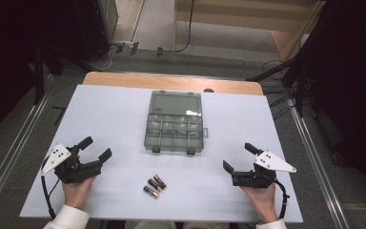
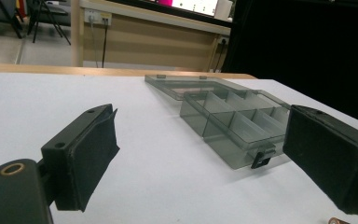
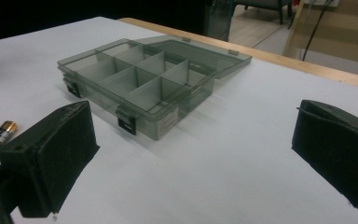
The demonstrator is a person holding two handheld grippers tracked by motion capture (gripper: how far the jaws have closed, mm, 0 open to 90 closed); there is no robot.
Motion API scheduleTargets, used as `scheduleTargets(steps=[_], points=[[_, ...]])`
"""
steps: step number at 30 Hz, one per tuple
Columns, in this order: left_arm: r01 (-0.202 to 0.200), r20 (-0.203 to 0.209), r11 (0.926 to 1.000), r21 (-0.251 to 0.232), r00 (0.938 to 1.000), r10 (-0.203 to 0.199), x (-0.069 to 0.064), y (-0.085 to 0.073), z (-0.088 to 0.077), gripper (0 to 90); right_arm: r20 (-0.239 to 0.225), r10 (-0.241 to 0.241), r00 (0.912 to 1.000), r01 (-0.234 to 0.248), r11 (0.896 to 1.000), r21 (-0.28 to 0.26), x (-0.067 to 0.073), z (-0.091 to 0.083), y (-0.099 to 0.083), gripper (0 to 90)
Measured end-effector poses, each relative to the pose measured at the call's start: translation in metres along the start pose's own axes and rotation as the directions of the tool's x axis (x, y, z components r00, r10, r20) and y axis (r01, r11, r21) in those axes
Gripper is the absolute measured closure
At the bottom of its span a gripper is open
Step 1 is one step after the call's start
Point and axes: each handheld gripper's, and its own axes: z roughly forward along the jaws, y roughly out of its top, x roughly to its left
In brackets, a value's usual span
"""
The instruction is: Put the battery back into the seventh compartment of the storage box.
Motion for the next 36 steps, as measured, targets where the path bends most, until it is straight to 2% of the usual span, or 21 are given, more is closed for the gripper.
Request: scheduleTargets(steps=[7, 15, 20, 26, 36], points=[[-0.003, 0.001, 1.0000, 0.002, 1.0000, 0.003, 0.000, 0.000, 0.001, 9.6, -0.062, -0.018, 0.9979, 0.020, 0.999, 0.038, 0.010, 0.008, 0.005, 0.1], [-0.005, 0.002, 1.0000, 0.003, 1.0000, 0.005, 0.000, 0.000, 0.000, 9.6, -0.122, -0.043, 0.9917, 0.048, 0.998, 0.041, 0.024, 0.017, 0.012, 0.6], [-0.005, 0.003, 1.0000, 0.003, 1.0000, 0.005, 0.000, 0.000, 0.000, 9.6, -0.152, -0.050, 0.9872, 0.060, 0.996, 0.061, 0.033, 0.025, 0.015, 0.6], [-0.005, 0.004, 1.0000, 0.004, 1.0000, 0.005, -0.001, 0.000, 0.000, 9.6, -0.205, -0.047, 0.9777, 0.071, 0.991, 0.113, 0.044, 0.039, 0.016, 1.0], [-0.005, 0.002, 1.0000, 0.004, 1.0000, 0.005, -0.002, 0.000, 0.000, 9.6, -0.240, -0.057, 0.9690, 0.098, 0.982, 0.162, 0.059, 0.053, 0.023, 1.0]])
